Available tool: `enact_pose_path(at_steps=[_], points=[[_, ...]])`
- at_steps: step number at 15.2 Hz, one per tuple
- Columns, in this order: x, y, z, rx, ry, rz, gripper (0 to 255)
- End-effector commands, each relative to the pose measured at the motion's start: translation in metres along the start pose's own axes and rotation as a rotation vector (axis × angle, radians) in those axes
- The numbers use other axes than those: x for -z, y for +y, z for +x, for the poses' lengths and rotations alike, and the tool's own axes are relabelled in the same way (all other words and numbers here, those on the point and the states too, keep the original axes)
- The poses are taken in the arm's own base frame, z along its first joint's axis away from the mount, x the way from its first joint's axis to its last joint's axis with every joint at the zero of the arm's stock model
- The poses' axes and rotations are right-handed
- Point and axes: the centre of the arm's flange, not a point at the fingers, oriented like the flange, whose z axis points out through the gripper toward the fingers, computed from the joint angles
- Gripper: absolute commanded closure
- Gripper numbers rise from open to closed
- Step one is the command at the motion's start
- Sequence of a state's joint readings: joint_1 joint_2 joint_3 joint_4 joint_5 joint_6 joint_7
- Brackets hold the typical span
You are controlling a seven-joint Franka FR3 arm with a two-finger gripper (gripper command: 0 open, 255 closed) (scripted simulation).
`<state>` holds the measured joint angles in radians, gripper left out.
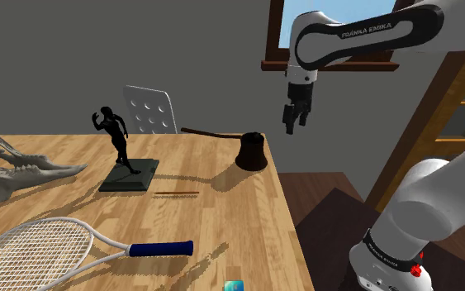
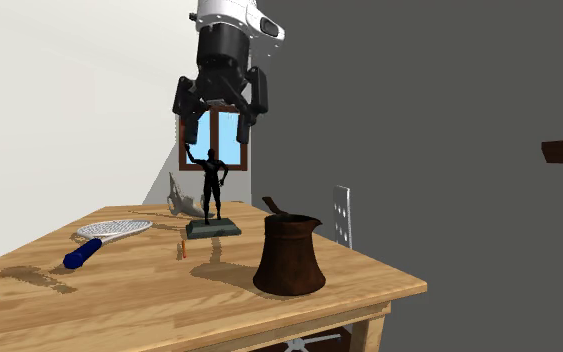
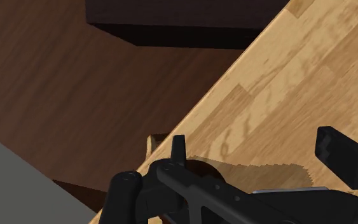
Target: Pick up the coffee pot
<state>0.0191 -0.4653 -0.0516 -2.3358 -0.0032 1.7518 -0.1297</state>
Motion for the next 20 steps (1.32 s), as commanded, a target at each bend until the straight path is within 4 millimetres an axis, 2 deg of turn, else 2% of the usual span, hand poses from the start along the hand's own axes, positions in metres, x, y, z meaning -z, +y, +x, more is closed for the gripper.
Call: enact_pose_path(at_steps=[1, 10, 20], points=[[-0.009, 0.004, 0.026, 0.047, 0.004, 0.003, 0], [-0.045, 0.013, 0.138, 0.248, 0.017, 0.019, 0], [-0.083, -0.004, 0.261, 0.472, 0.031, 0.037, 0]])
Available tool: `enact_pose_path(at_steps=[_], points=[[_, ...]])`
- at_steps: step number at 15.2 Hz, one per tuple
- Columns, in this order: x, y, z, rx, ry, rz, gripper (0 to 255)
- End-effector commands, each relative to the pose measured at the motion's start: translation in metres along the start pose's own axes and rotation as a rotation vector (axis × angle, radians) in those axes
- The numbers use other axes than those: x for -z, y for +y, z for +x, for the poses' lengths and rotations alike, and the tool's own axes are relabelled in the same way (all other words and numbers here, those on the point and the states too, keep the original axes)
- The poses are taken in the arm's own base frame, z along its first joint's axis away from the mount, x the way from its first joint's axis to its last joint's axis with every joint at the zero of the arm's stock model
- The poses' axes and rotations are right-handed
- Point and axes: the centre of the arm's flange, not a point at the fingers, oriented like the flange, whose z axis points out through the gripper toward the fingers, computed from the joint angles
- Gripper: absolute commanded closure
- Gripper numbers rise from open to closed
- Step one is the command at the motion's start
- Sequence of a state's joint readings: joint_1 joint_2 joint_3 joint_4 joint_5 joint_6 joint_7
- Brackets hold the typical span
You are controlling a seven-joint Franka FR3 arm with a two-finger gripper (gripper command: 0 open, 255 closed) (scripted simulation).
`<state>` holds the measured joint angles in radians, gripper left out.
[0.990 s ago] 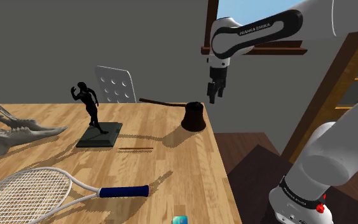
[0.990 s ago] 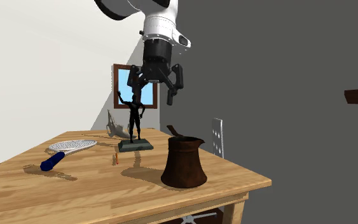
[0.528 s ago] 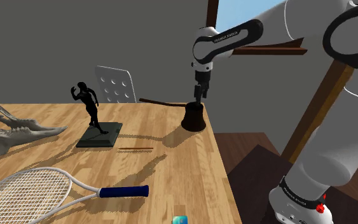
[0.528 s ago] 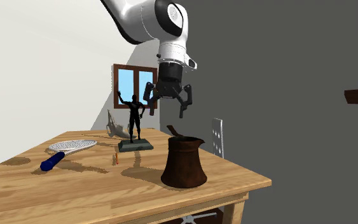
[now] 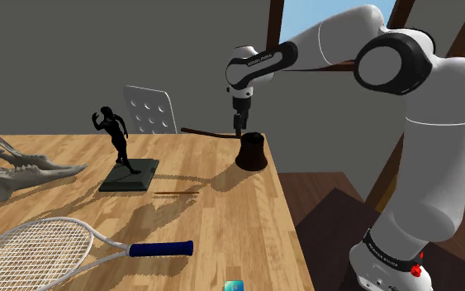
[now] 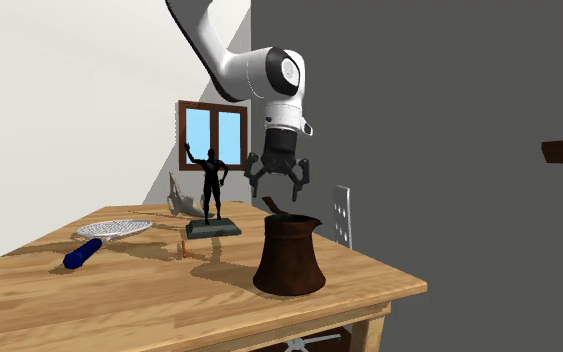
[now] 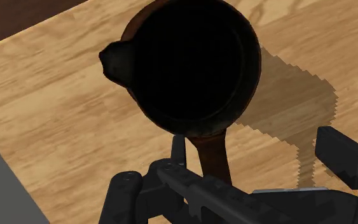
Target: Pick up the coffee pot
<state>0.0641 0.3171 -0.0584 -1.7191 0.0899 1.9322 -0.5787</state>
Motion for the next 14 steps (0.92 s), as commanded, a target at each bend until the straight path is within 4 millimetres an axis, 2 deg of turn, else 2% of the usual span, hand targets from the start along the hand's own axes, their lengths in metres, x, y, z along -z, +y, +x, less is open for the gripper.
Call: enact_pose_path(at_steps=[1, 5, 13, 14], points=[[-0.008, 0.004, 0.026, 0.047, 0.003, 0.004, 0], [-0.024, 0.011, 0.075, 0.136, 0.009, 0.011, 0], [-0.065, 0.015, 0.080, 0.142, 0.010, 0.012, 0], [-0.065, 0.015, 0.080, 0.142, 0.010, 0.012, 0]])
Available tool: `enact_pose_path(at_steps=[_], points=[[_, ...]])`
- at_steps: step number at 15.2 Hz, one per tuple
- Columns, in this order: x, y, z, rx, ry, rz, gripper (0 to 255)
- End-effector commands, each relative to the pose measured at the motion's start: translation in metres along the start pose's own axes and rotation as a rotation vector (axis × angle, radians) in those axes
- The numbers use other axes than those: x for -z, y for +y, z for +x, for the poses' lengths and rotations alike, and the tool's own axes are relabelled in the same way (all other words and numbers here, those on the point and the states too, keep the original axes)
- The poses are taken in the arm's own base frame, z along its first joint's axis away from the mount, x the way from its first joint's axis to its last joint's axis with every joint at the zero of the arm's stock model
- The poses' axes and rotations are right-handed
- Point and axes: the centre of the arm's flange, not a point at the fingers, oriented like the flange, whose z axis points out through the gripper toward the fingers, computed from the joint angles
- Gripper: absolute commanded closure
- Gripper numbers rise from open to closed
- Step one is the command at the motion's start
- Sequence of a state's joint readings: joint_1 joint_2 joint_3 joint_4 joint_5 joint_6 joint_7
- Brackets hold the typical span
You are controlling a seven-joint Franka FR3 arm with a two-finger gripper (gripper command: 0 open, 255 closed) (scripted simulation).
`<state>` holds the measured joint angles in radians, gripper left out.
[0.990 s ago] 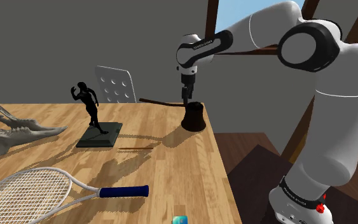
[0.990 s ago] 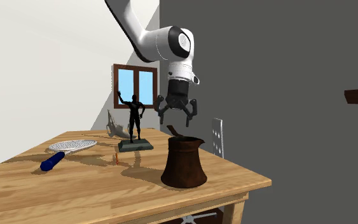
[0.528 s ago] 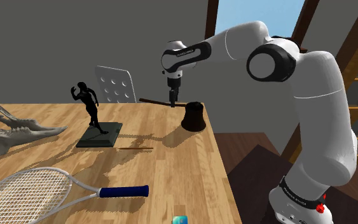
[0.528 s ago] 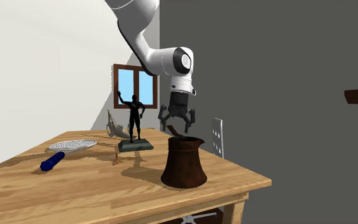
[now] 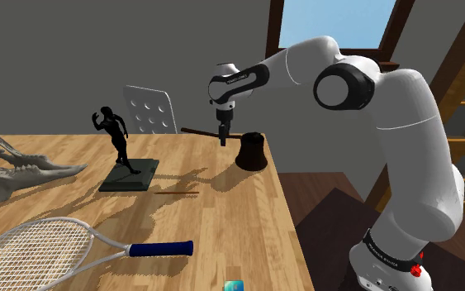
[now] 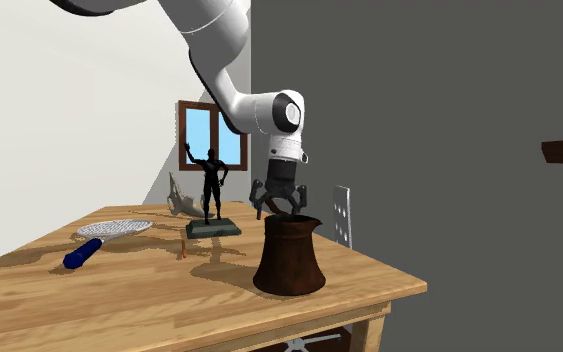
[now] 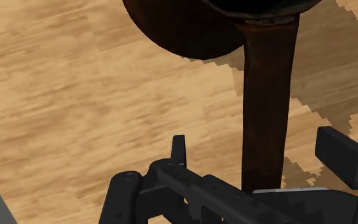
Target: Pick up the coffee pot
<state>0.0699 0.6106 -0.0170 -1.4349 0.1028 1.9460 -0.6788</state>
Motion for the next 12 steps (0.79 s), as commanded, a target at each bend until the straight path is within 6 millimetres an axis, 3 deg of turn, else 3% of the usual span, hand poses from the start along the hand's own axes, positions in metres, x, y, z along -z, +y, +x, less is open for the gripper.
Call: enact_pose_path(at_steps=[1, 2, 12], points=[[-0.0042, 0.0001, -0.0003, 0.000, 0.001, 0.000, 0], [-0.0039, 0.0002, 0.0000, 0.000, 0.001, 0.000, 255], [0.0011, -0.0005, -0.0005, 0.000, 0.001, 0.000, 255]])
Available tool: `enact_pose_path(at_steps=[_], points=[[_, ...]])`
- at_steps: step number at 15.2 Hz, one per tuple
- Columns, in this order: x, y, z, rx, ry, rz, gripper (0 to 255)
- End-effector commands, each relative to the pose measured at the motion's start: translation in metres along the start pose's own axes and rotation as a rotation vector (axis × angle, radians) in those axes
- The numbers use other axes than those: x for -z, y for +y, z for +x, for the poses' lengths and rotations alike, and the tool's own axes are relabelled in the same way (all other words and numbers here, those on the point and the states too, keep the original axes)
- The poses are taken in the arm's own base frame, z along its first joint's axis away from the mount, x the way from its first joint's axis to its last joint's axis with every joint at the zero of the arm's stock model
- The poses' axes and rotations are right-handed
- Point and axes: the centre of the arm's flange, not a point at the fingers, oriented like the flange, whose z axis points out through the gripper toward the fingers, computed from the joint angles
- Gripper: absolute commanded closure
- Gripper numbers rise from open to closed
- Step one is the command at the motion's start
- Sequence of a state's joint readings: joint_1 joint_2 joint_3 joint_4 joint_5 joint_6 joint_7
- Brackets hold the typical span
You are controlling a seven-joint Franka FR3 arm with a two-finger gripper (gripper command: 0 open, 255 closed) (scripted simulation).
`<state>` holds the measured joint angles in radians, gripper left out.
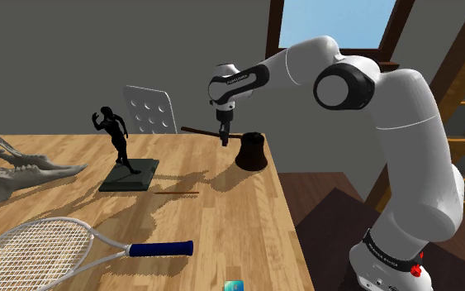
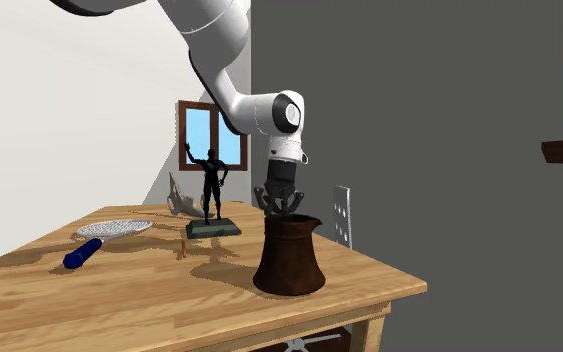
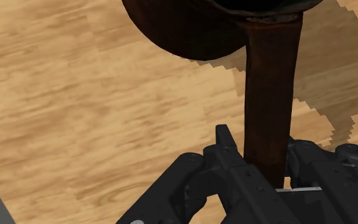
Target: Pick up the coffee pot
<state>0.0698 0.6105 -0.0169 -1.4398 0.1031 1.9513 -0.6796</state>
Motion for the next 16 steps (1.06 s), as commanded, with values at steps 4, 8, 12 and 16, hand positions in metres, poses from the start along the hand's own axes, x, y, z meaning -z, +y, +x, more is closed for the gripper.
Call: enact_pose_path(at_steps=[4, 8, 12, 16], points=[[0.024, -0.003, -0.001, 0.000, 0.000, 0.000, 255], [0.045, -0.006, -0.001, 0.000, 0.000, 0.000, 255], [0.066, -0.009, -0.002, 0.000, 0.000, 0.000, 255], [0.077, -0.010, -0.002, 0.000, 0.000, 0.000, 255]])
